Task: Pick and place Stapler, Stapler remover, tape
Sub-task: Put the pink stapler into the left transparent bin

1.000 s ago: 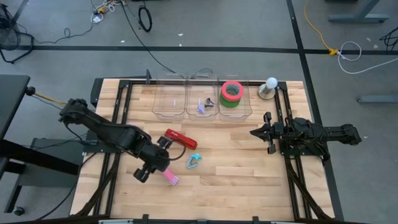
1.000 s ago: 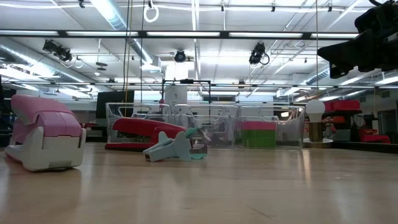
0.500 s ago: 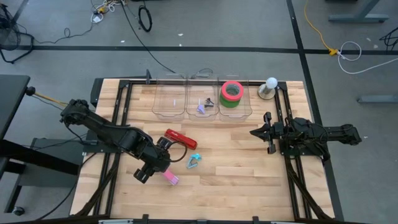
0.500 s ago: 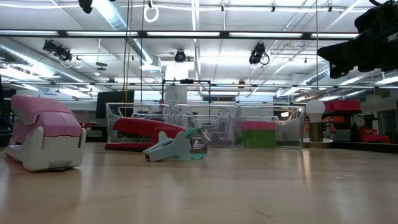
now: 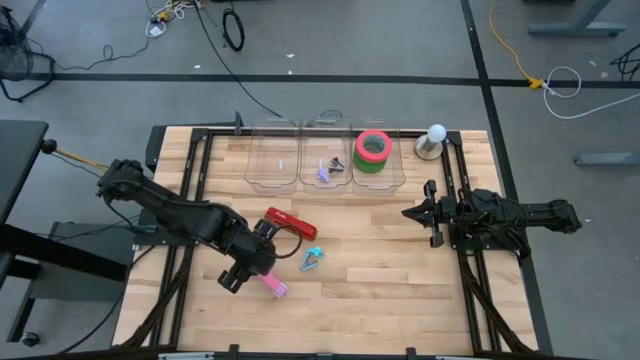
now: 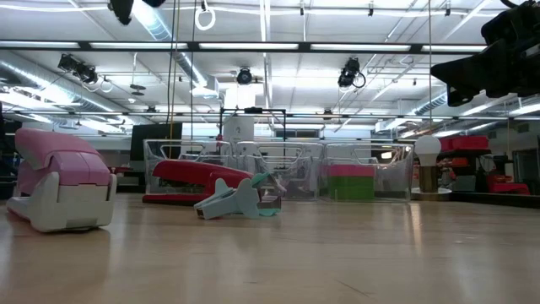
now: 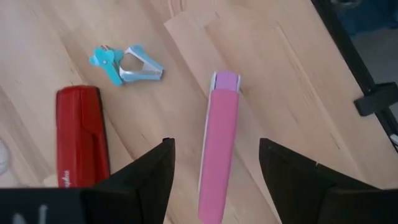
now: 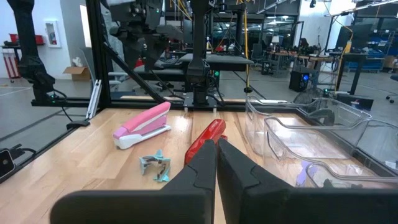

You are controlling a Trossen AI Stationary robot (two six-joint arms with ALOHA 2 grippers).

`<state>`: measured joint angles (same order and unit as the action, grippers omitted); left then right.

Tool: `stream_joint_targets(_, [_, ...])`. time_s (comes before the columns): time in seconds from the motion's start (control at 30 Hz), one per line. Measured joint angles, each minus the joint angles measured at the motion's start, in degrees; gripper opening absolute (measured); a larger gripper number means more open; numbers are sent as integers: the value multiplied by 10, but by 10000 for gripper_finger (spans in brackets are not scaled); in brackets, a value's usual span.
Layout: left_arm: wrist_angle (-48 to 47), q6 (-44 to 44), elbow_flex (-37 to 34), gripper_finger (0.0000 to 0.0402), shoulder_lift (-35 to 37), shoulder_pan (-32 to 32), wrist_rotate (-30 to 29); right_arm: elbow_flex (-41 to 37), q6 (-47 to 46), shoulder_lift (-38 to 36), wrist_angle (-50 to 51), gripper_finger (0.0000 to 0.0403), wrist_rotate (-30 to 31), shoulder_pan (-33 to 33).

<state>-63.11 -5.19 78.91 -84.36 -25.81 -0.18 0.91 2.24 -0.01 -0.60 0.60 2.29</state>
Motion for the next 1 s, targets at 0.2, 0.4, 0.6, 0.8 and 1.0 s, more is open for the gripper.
stream_joint_targets(0.2, [14, 0, -47, 236, 0, -8, 15, 0, 0, 0, 0, 18, 0, 0])
stream_joint_targets(0.4, [43, 0, -80, 237, 0, -22, 14, 0, 0, 0, 0, 18, 0, 0])
stream_joint_targets(0.6, [83, 0, -105, 237, 0, -30, 4, 0, 0, 0, 0, 18, 0, 0])
stream_joint_targets(0.8, [92, -6, -128, 237, 0, -31, 0, 0, 0, 0, 0, 18, 0, 0])
stream_joint_targets(1.0, [122, -8, -153, 252, 0, -31, 4, 0, 0, 0, 0, 18, 0, 0])
